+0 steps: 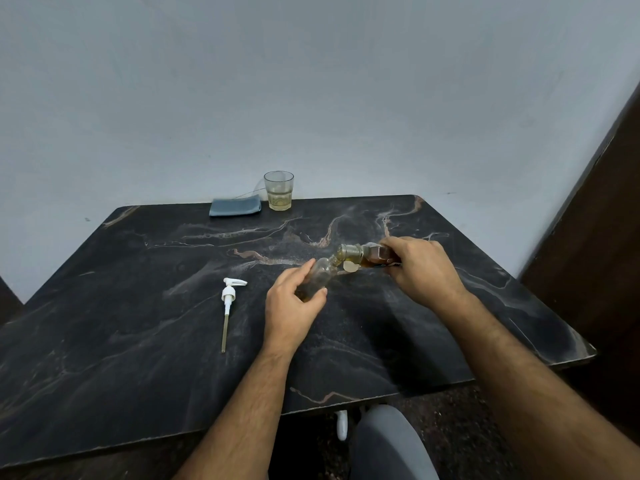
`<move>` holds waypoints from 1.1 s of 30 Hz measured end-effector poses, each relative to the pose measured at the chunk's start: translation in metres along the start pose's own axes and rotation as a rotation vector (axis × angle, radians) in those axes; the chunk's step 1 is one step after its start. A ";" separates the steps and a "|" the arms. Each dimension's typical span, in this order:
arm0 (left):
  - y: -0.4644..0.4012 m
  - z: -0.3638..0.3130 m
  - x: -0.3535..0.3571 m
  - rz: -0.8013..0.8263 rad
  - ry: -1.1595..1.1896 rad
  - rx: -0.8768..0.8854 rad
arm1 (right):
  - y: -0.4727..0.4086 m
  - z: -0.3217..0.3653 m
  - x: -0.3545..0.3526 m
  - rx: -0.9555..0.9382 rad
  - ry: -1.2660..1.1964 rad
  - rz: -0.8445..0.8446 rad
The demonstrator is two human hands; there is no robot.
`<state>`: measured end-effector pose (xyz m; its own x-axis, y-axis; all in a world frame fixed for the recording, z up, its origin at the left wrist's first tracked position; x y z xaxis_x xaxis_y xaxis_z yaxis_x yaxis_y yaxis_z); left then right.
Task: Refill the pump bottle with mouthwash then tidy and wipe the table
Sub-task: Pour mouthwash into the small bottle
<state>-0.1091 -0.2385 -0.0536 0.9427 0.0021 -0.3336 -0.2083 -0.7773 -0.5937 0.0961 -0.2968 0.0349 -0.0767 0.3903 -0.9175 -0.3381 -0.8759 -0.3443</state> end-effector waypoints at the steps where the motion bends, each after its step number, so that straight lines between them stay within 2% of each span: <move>1: 0.000 0.000 0.000 0.002 0.000 -0.001 | 0.000 0.000 0.000 -0.001 0.002 -0.001; 33: 0.000 -0.004 -0.002 0.013 0.004 -0.017 | -0.002 0.003 -0.003 -0.017 0.029 0.001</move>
<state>-0.1096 -0.2404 -0.0501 0.9410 -0.0103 -0.3382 -0.2159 -0.7879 -0.5767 0.0943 -0.2952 0.0391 -0.0496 0.3811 -0.9232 -0.3217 -0.8812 -0.3465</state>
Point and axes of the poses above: each hand's wrist, its own y-axis away from the middle knuckle, its own x-axis out of the palm, z = x × y, the point moved 3 cm from there along -y, towards the middle knuckle, and after that the axes turned 14 degrees about x, right-handed, at the moved point
